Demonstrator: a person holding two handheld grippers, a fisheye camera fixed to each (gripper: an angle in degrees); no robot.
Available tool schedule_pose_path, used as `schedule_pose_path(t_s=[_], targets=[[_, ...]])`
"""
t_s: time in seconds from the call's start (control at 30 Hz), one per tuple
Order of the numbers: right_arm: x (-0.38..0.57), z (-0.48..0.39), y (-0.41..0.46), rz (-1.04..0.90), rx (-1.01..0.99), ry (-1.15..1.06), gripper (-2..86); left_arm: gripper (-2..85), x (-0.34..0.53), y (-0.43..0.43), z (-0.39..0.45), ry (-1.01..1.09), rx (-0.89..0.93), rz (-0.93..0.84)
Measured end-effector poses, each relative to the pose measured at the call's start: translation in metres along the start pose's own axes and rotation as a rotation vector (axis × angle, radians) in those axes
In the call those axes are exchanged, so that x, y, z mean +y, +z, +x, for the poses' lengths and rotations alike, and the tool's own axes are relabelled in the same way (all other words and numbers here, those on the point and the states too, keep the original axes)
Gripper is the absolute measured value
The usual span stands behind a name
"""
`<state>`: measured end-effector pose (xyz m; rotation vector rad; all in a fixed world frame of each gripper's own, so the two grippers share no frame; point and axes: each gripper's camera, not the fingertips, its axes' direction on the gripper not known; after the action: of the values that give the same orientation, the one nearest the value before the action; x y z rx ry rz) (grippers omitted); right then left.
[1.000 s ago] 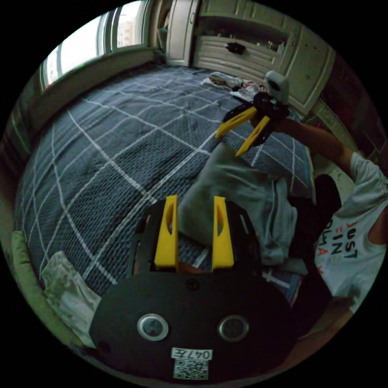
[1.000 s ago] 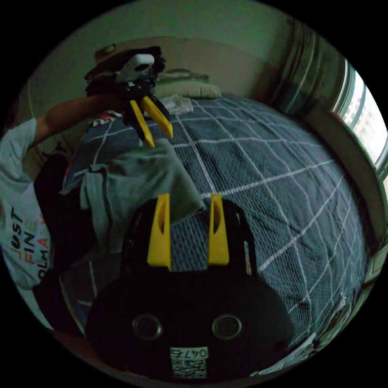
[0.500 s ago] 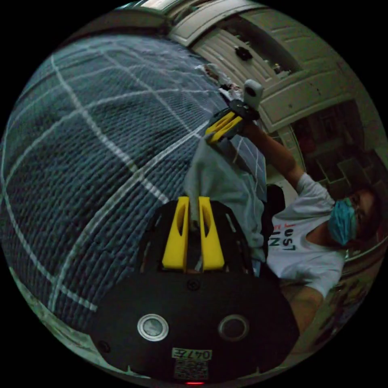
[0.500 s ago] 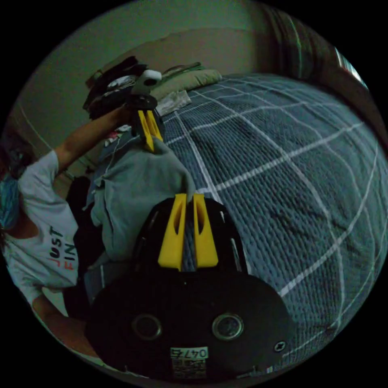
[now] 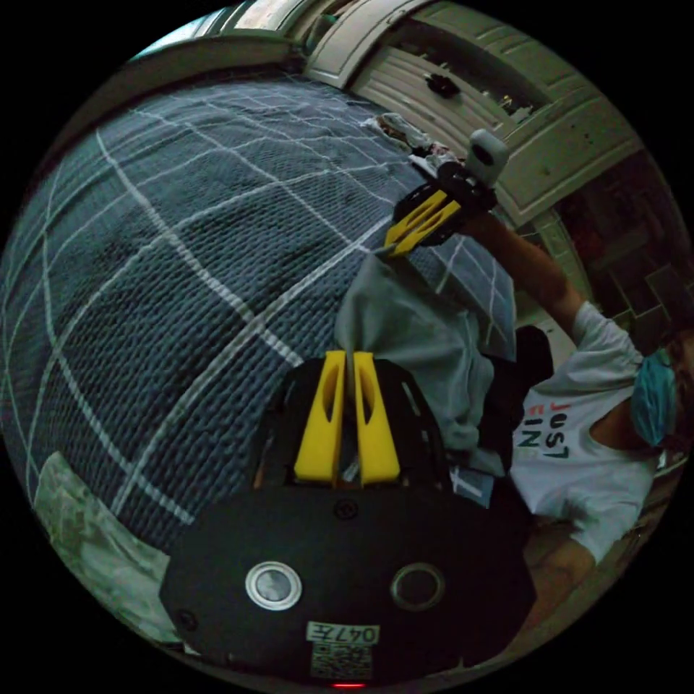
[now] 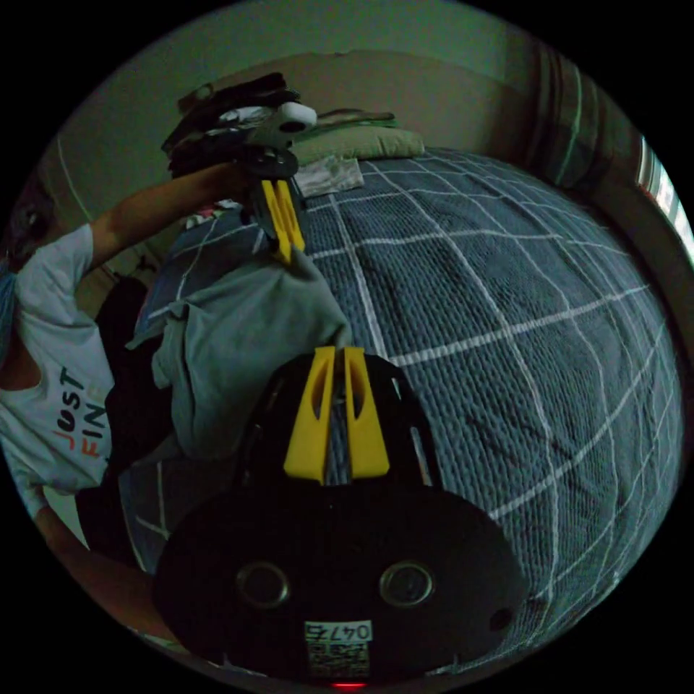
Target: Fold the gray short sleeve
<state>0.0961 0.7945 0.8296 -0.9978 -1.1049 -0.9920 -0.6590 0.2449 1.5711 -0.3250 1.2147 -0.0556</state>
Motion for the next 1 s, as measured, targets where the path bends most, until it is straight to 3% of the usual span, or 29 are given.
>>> schedule_pose_path(t_s=[0.17, 0.43, 0.67, 0.9, 1.0], targets=[[0.021, -0.086, -0.059, 0.139, 0.089, -0.087, 0.3, -0.5, 0.062, -0.015, 0.142, 0.202, -0.257, 0.170], [0.099, -0.301, -0.118, 0.154, 0.009, -0.293, 0.3, -0.1, 0.207, 0.037, 0.379, 0.527, -0.329, 0.195], [0.137, -0.396, -0.078, -0.006, -0.009, -0.315, 0.3, 0.7, 0.288, 0.139, 0.480, 0.495, -0.367, 0.024], [0.153, -0.432, -0.060, -0.060, -0.003, -0.272, 3.3, 5.2, 0.346, 0.168, 0.532, 0.446, -0.397, 0.091], [0.163, -0.442, -0.056, -0.087, -0.026, -0.237, 5.9, 7.4, 0.381, 0.169, 0.560, 0.374, -0.493, 0.158]])
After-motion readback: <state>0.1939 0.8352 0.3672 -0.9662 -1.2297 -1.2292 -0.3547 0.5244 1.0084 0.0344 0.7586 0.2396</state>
